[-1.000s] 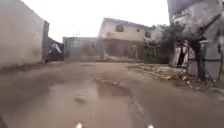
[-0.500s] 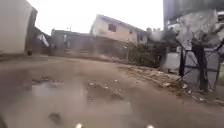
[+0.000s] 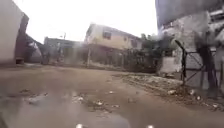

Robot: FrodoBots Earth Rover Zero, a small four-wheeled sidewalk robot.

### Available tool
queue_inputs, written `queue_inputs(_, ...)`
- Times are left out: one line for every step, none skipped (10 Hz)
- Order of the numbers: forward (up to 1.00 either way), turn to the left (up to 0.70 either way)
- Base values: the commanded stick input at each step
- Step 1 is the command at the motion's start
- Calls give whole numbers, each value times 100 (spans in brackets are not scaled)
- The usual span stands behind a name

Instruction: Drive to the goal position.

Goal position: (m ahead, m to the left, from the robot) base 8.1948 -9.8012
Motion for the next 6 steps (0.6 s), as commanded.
queue_inputs(100,7)
queue_inputs(100,7)
queue_inputs(100,7)
queue_inputs(100,7)
queue_inputs(100,7)
queue_inputs(100,7)
